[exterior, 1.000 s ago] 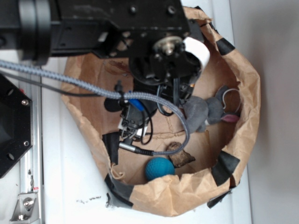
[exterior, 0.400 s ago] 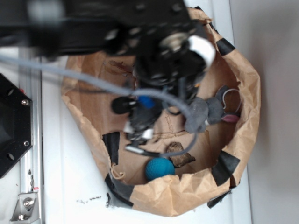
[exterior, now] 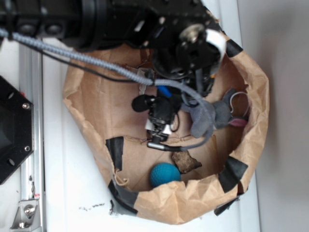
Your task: Grab the silver keys.
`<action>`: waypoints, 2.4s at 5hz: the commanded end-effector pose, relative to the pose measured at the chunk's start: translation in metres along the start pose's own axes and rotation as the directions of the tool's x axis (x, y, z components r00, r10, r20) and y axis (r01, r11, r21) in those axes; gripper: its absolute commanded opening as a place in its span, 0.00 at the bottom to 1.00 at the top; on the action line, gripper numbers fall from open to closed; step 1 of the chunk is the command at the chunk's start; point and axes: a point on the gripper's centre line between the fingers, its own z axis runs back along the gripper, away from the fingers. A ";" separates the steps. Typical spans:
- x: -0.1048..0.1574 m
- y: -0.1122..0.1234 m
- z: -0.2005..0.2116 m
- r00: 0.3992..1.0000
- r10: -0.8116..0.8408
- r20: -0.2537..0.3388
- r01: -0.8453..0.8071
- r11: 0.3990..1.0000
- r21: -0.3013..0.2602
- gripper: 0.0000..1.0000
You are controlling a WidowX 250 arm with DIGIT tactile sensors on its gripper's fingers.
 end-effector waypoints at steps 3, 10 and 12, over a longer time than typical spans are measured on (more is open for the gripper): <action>0.003 0.030 0.002 0.993 0.052 0.109 -0.067 0.988 0.139 1.00; -0.007 0.029 -0.031 0.998 0.039 0.043 -0.046 0.983 0.177 0.00; -0.008 0.027 -0.018 0.999 0.031 0.039 -0.037 0.988 0.152 0.00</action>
